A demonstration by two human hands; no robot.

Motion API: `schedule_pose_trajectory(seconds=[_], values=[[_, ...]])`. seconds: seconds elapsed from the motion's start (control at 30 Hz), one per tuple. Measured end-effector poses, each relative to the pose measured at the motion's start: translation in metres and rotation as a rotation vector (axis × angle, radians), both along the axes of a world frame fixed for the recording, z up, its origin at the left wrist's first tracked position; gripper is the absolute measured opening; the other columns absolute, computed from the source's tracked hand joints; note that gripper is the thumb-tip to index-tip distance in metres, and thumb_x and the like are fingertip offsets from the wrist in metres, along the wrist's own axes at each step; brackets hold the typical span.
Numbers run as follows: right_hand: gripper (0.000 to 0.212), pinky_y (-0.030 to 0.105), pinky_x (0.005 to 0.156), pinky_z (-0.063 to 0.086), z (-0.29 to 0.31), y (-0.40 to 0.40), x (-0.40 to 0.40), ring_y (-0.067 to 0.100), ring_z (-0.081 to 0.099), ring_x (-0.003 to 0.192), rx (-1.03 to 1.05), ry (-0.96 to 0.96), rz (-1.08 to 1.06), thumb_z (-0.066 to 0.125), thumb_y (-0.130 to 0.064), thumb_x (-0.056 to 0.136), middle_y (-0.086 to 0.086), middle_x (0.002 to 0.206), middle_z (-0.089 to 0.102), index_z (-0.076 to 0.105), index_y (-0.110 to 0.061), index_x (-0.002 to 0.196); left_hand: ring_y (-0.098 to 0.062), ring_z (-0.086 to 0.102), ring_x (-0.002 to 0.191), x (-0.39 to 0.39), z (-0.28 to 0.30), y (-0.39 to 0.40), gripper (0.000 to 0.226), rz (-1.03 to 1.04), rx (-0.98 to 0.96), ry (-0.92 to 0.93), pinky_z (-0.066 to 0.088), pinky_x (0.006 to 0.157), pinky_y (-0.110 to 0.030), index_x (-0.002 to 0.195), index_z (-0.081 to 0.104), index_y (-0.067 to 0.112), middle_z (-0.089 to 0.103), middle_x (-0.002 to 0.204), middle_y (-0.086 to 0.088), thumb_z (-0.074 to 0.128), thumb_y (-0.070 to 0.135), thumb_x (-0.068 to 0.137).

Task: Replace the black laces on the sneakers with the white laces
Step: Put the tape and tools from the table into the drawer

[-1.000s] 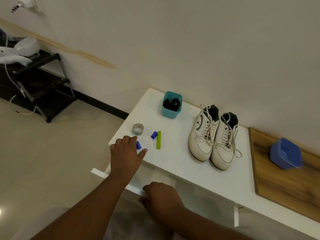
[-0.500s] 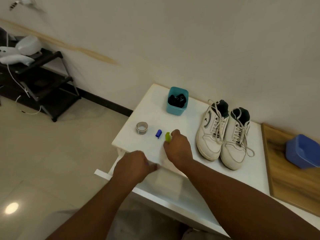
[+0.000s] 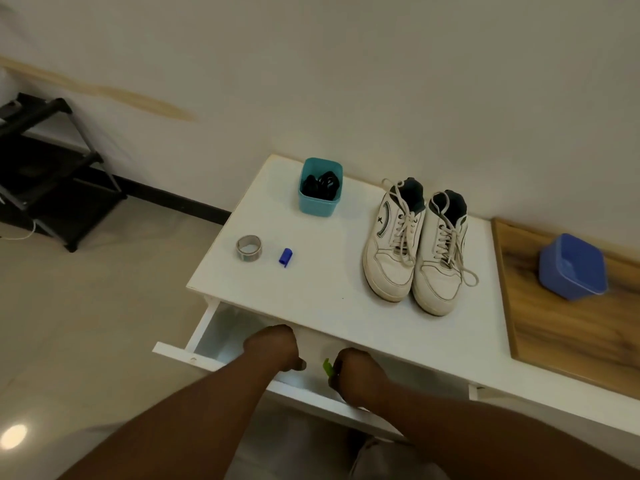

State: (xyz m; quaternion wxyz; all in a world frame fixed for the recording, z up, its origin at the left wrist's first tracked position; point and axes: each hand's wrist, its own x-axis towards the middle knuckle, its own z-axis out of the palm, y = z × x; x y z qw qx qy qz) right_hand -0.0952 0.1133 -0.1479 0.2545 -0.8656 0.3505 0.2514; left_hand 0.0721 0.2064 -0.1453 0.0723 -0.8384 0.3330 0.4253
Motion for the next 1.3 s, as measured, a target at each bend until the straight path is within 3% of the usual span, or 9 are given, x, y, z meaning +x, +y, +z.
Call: schedule_pose_trajectory(seconds=[0.27, 0.47, 0.6, 0.7, 0.8, 0.9, 1.0, 1.1, 1.3], values=[[0.052, 0.026, 0.092, 0.045, -0.034, -0.008, 0.009, 0.025, 0.058, 0.117, 0.036, 0.016, -0.11, 0.068, -0.044, 0.093, 0.007, 0.128, 0.058, 0.054, -0.013, 0.132, -0.022, 0.057, 0.119, 0.0, -0.02, -0.003, 0.086, 0.076, -0.061, 0.132, 0.048, 0.101, -0.035, 0.136, 0.052, 0.016, 0.059, 0.131, -0.001, 0.077, 0.066, 0.07], [0.039, 0.029, 0.088, 0.053, 0.005, -0.003, -0.012, 0.016, 0.063, 0.101, 0.041, -0.061, 0.072, 0.062, -0.046, 0.093, 0.0, 0.119, 0.067, 0.064, -0.021, 0.124, -0.02, 0.059, 0.105, 0.0, -0.006, 0.009, 0.074, -0.034, 0.002, 0.097, 0.051, 0.095, -0.036, 0.128, 0.057, 0.021, 0.064, 0.121, -0.001, 0.069, 0.069, 0.073], [0.018, 0.017, 0.075, 0.047, 0.065, 0.011, 0.005, 0.003, 0.059, 0.082, 0.081, -0.336, 0.234, 0.058, -0.032, 0.097, -0.008, 0.102, 0.07, 0.069, -0.025, 0.11, -0.02, 0.059, 0.108, -0.004, 0.039, 0.015, 0.044, -0.225, 0.046, 0.015, 0.047, 0.095, -0.034, 0.132, 0.057, 0.013, 0.062, 0.127, -0.006, 0.051, 0.043, 0.1], [0.012, 0.027, 0.073, 0.051, 0.099, 0.008, 0.036, 0.006, 0.056, 0.079, -0.086, -0.582, 0.278, 0.055, -0.031, 0.098, -0.01, 0.094, 0.064, 0.065, -0.029, 0.105, -0.019, 0.061, 0.099, 0.014, 0.087, 0.017, 0.028, -0.305, 0.011, -0.024, 0.051, 0.097, -0.037, 0.116, 0.065, 0.012, 0.066, 0.115, -0.007, 0.057, 0.032, 0.098], [0.034, 0.032, 0.075, 0.052, 0.104, -0.005, 0.073, 0.015, 0.061, 0.089, -0.239, -0.701, 0.2, 0.055, -0.034, 0.1, -0.004, 0.12, 0.057, 0.053, -0.029, 0.133, -0.017, 0.064, 0.092, 0.049, 0.125, 0.011, 0.03, -0.055, -0.236, -0.234, 0.055, 0.092, -0.037, 0.112, 0.066, 0.018, 0.067, 0.104, -0.001, 0.068, 0.04, 0.091], [0.059, 0.042, 0.094, 0.053, 0.097, -0.008, 0.111, 0.034, 0.054, 0.123, -0.296, -0.538, 0.247, 0.051, -0.027, 0.102, 0.009, 0.16, 0.03, 0.029, -0.031, 0.157, -0.024, 0.062, 0.109, 0.076, 0.129, 0.004, 0.053, 0.179, -0.655, -0.619, 0.055, 0.091, -0.036, 0.134, 0.053, 0.024, 0.059, 0.128, -0.007, 0.07, 0.047, 0.089], [0.06, 0.045, 0.105, 0.048, 0.086, -0.009, 0.137, 0.035, 0.042, 0.134, -0.307, -0.424, 0.319, 0.044, -0.024, 0.105, 0.005, 0.17, 0.007, 0.022, -0.036, 0.16, -0.034, 0.043, 0.135, 0.096, 0.108, -0.001, 0.07, 0.149, -0.619, -0.694, 0.048, 0.102, -0.042, 0.152, 0.034, 0.025, 0.033, 0.156, -0.012, 0.065, 0.047, 0.093], [0.049, 0.045, 0.103, 0.049, 0.075, -0.018, 0.147, 0.032, 0.043, 0.128, -0.319, -0.381, 0.388, 0.043, -0.02, 0.104, 0.006, 0.166, 0.021, 0.041, -0.027, 0.153, -0.033, 0.049, 0.129, 0.11, 0.083, -0.004, 0.06, 0.122, -0.616, -0.538, 0.047, 0.103, -0.043, 0.147, 0.045, 0.026, 0.043, 0.15, -0.01, 0.067, 0.04, 0.093], [0.022, 0.039, 0.079, 0.05, 0.077, -0.019, 0.116, 0.024, 0.053, 0.094, -0.282, -0.464, 0.533, 0.047, -0.011, 0.097, 0.004, 0.108, 0.052, 0.06, -0.018, 0.113, -0.02, 0.062, 0.088, 0.086, 0.094, 0.018, 0.043, 0.157, -0.599, -0.285, 0.053, 0.076, -0.033, 0.117, 0.055, 0.024, 0.061, 0.109, -0.004, 0.074, 0.044, 0.084]])
